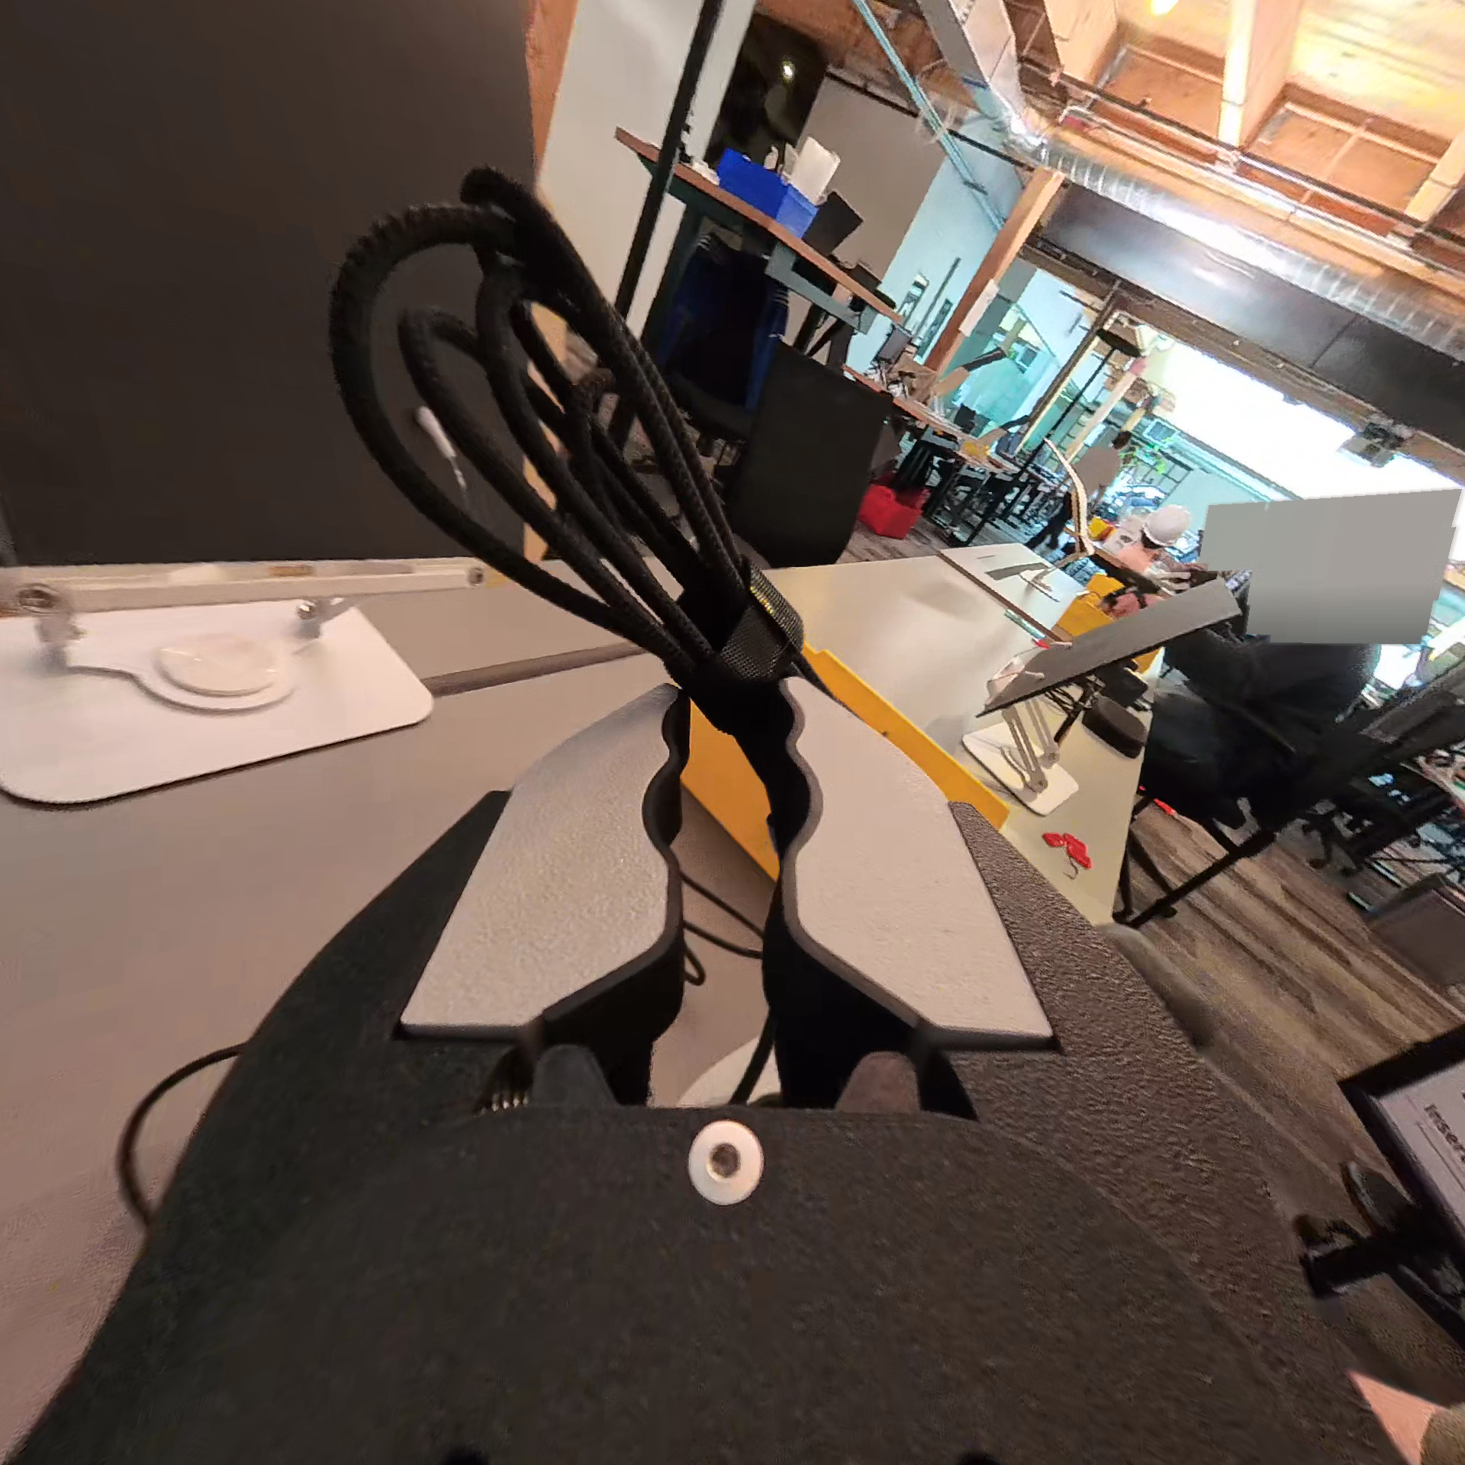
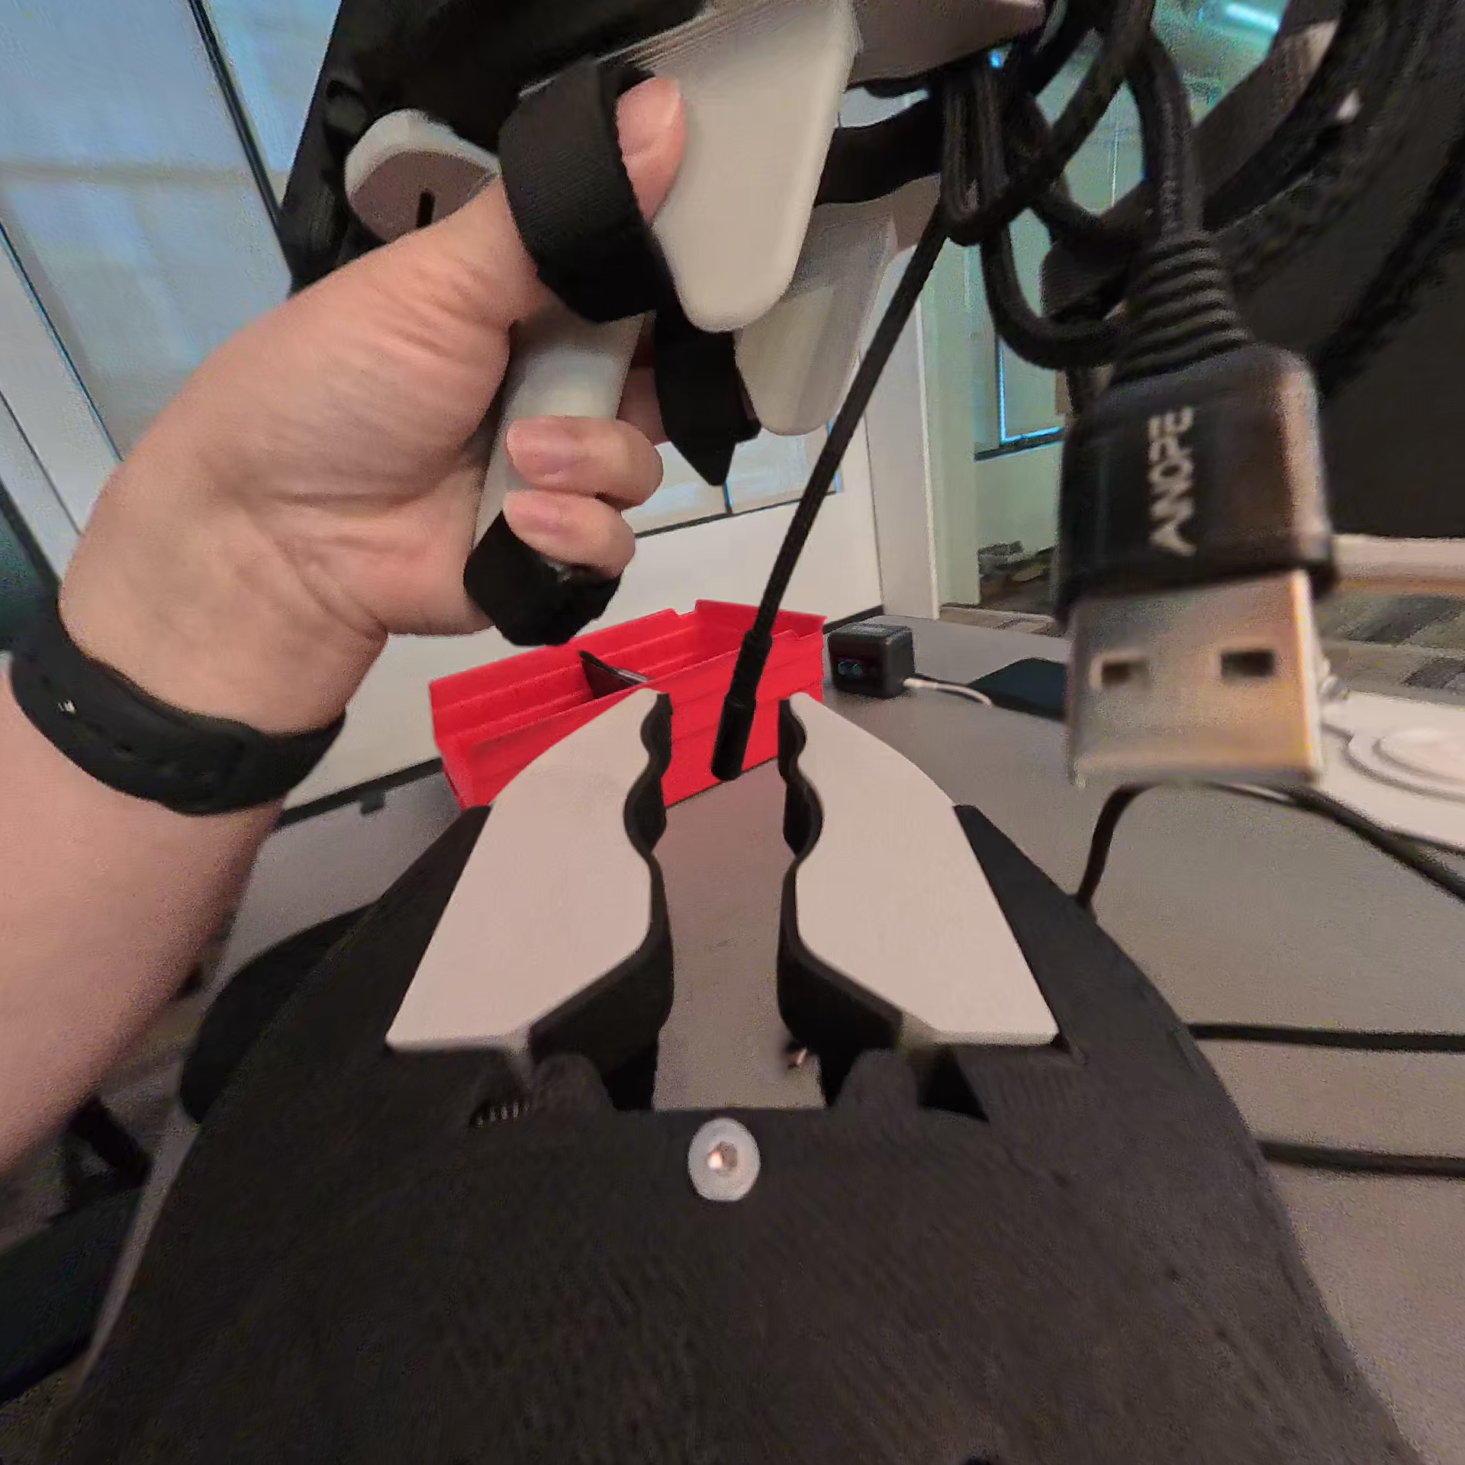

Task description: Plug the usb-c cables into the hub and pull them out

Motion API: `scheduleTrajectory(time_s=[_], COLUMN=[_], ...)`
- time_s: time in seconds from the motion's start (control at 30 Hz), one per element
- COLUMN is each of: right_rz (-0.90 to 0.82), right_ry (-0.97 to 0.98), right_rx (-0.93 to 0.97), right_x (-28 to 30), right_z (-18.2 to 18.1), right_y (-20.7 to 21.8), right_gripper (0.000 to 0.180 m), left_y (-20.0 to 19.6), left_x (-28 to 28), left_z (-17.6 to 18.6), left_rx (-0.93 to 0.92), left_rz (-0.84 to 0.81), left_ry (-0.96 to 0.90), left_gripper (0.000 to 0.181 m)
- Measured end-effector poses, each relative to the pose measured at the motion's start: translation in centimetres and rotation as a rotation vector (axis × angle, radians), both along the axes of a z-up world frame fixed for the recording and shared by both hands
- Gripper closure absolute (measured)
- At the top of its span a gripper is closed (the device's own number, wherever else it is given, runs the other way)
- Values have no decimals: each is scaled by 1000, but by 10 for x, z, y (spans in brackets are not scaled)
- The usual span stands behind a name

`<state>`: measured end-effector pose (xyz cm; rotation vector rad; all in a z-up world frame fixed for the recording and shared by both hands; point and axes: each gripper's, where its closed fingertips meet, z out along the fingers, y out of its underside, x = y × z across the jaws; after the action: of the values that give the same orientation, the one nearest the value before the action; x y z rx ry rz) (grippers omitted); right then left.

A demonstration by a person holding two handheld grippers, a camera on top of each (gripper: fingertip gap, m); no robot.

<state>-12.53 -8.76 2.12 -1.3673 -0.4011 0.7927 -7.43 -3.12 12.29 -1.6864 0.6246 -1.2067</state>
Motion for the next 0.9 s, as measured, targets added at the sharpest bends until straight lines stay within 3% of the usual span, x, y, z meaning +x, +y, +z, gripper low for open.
scheduleTrajectory(time_s=[0.13, 0.23, 0.47, 0.67, 0.9], right_rz=[-3, 18, 174, 151, 169], right_ry=[18, 8, 222, 385, 596], right_rx=[-60, -121, -205, -304, -393], right_x=[16, 25, 41, 70, 105], right_z=[-12, -24, -15, -25, -32], right_y=[-7, -10, -40, -42, -40], right_gripper=[170, 171, 170, 171, 171], left_y=[-8, -13, -25, -21, -32], left_x=[24, 38, 79, 123, 138], left_z=[-17, -27, -55, -111, -144], left_rx=[-30, -65, -189, -377, -617], left_rz=[-46, -102, -298, -421, -611], left_ry=[27, 37, 137, 301, 226], left_gripper=[163, 163, 161, 161, 158])
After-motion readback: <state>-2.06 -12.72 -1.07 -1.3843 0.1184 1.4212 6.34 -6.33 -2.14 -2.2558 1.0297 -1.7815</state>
